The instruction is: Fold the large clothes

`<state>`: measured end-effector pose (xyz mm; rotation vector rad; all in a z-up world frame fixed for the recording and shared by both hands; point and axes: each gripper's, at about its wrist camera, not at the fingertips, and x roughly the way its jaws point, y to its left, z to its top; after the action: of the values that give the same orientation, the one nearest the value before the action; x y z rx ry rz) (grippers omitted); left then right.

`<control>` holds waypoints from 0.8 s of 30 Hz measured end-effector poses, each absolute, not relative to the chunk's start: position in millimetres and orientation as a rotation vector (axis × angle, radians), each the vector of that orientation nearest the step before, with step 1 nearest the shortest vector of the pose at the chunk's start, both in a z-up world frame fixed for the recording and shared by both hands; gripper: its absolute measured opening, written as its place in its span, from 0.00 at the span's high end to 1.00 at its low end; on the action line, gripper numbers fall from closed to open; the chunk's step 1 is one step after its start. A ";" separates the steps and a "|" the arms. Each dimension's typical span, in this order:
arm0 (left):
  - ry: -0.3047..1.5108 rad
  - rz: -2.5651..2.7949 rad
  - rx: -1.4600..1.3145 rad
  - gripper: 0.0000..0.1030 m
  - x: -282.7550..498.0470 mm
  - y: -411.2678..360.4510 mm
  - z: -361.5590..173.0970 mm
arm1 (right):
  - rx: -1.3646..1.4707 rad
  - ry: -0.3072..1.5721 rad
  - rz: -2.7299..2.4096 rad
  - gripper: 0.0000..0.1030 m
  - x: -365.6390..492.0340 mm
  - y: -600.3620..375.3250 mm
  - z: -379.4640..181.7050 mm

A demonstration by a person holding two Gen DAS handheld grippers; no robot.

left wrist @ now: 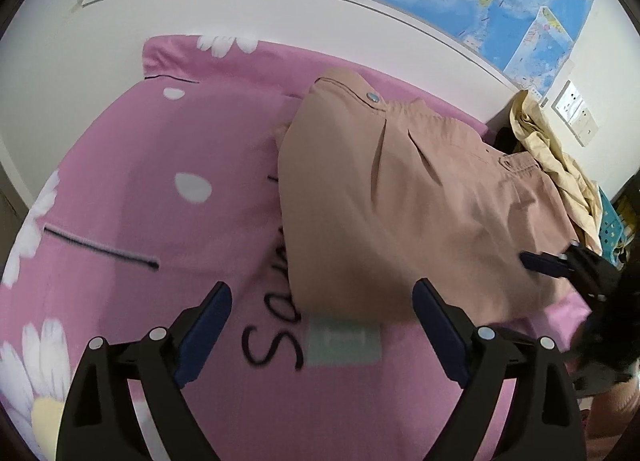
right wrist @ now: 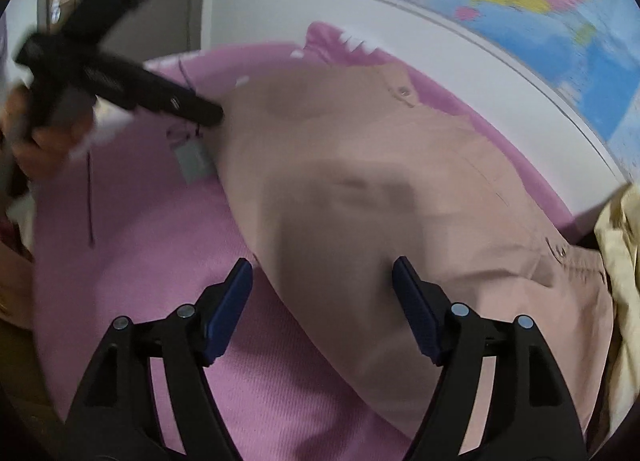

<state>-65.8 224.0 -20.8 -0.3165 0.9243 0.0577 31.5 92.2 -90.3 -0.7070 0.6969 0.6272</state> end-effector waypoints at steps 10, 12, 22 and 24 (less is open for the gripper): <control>0.980 -0.137 -0.444 0.13 -74.6 201.8 -35.0 | -0.614 0.712 0.593 0.68 48.1 91.1 -85.7; 0.972 -0.147 -0.438 0.13 -70.6 194.6 -34.2 | -0.560 0.715 0.598 0.71 49.1 88.0 -78.0; 0.886 -0.253 -0.796 0.12 -29.4 212.3 -51.0 | -0.438 0.734 0.618 0.72 46.6 74.0 -69.0; 0.861 -0.253 -0.824 0.12 -25.2 215.6 -48.6 | -0.414 0.739 0.623 0.72 48.3 72.0 -68.6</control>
<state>-25.2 215.6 -48.6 -0.8240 0.8611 -0.2530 48.3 72.0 -68.6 -0.4136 0.7386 0.6227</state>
